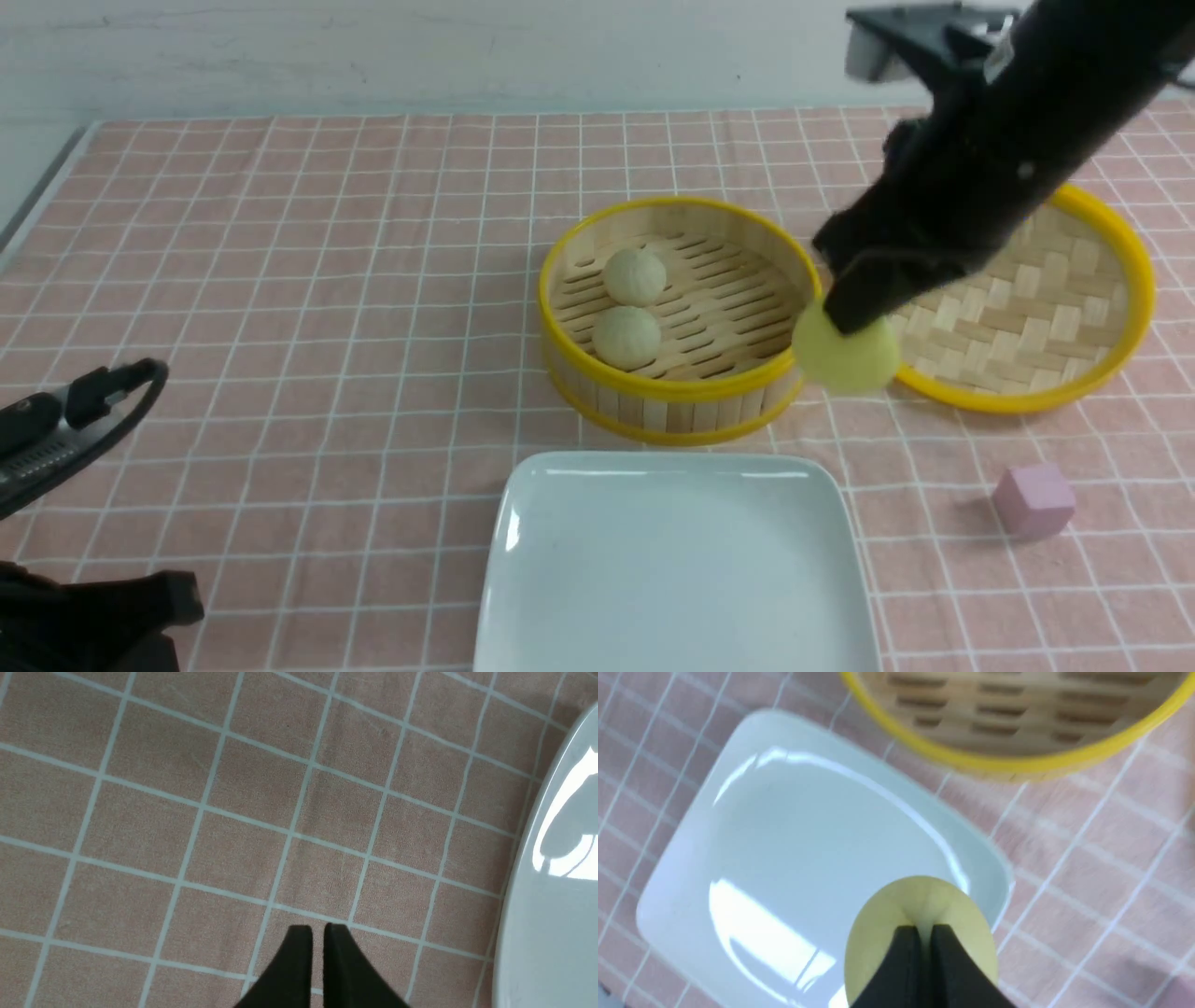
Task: Put the steamed buns into the plate on the pink tablecloth.
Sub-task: 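Move the steamed bun from the bamboo steamer onto the white plate with the right gripper, then reach into the bamboo steamer and grasp a bun with the left gripper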
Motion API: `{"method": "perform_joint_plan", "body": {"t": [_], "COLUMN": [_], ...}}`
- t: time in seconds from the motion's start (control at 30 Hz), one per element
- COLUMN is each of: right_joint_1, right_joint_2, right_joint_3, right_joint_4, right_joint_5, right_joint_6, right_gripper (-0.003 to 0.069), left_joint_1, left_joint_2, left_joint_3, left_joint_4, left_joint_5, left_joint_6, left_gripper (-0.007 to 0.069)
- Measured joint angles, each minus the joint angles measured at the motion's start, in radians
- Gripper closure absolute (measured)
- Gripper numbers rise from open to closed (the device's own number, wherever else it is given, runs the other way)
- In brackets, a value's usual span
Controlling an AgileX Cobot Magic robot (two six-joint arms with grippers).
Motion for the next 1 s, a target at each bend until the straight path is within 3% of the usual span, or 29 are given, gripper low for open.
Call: {"method": "perform_joint_plan", "body": {"t": [0.23,0.37,0.4,0.43,0.5,0.67,0.73,0.87,1.0], "right_joint_1": [0.142,0.199,0.201,0.208,0.208,0.179,0.166,0.136,0.115], "right_joint_2": [0.031,0.087,0.089,0.096,0.092,0.031,-0.003,-0.150,-0.361], "right_joint_3": [0.312,0.428,0.430,0.437,0.430,0.364,0.340,0.292,0.306], "right_joint_4": [-0.050,-0.082,-0.081,-0.080,-0.080,-0.102,-0.119,-0.186,-0.277], "right_joint_5": [-0.370,-0.595,-0.604,-0.623,-0.604,-0.428,-0.356,-0.176,0.003], "right_joint_6": [0.015,0.059,0.061,0.077,0.090,0.101,0.102,0.103,0.110], "right_gripper": [0.0618,0.0482,0.0463,0.0372,0.0284,0.0153,0.0152,0.0236,0.0472], "left_joint_1": [0.000,0.000,0.000,0.000,0.000,0.000,0.000,0.000,0.000], "left_joint_2": [0.000,0.000,0.000,0.000,0.000,0.000,0.000,0.000,0.000], "left_joint_3": [0.000,0.000,0.000,0.000,0.000,0.000,0.000,0.000,0.000], "left_joint_4": [-0.002,-0.003,-0.003,-0.003,-0.003,-0.003,-0.003,-0.003,-0.003], "left_joint_5": [-0.001,-0.015,-0.015,-0.018,-0.020,-0.020,-0.020,-0.028,-0.050], "left_joint_6": [-0.015,-0.017,-0.017,-0.018,-0.018,-0.018,-0.018,-0.018,-0.015], "left_gripper": [0.0549,0.0539,0.0538,0.0536,0.0534,0.0530,0.0529,0.0526,0.0519]}}
